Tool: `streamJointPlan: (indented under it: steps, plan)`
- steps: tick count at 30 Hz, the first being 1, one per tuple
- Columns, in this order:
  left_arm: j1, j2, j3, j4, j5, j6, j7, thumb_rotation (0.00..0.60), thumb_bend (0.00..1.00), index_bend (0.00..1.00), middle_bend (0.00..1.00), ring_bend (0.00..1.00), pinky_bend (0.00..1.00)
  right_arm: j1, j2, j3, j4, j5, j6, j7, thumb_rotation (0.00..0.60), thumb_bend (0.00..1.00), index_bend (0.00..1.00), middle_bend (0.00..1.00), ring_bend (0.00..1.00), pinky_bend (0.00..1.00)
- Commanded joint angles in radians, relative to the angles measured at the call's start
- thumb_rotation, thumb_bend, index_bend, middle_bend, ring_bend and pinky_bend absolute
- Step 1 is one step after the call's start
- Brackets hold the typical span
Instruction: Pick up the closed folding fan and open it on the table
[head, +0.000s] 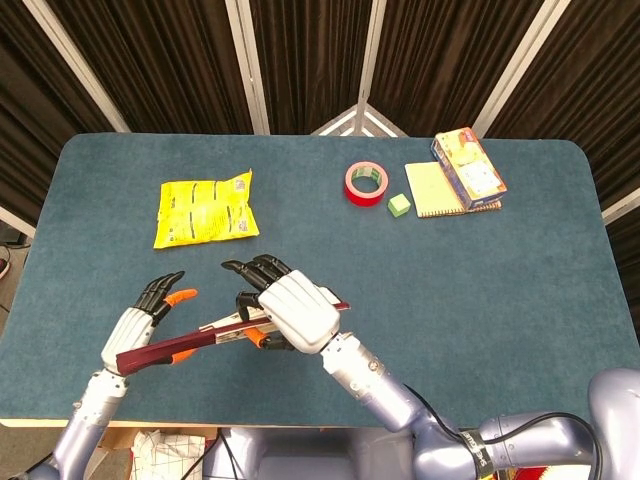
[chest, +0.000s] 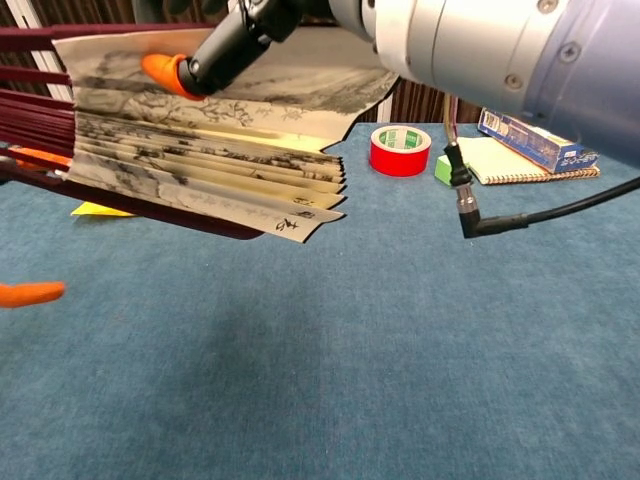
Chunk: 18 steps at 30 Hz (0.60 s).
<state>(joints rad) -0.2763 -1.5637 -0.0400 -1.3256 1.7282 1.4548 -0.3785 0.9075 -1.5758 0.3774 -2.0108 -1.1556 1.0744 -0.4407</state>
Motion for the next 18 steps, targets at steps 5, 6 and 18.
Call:
streamJointPlan:
  steps: [5,6,18]
  plan:
    - [-0.048,-0.095,-0.026,0.053,-0.018,-0.003,-0.120,0.600,0.21,0.24,0.00,0.00,0.02,0.005,-0.006,-0.014,0.002,0.008,0.008,-0.001,0.600,0.48,0.82,0.16,0.21,0.17]
    - [-0.057,-0.105,-0.024,0.058,-0.020,-0.016,-0.137,0.600,0.21,0.24,0.00,0.00,0.02,0.005,-0.006,-0.016,0.004,0.008,0.009,-0.001,0.600,0.48,0.82,0.16,0.21,0.17]
    - [-0.126,-0.224,-0.029,0.130,-0.005,-0.027,-0.184,0.600,0.30,0.31,0.03,0.00,0.05,0.015,-0.003,-0.028,-0.002,-0.002,0.013,0.009,0.600,0.48,0.83,0.16,0.21,0.17]
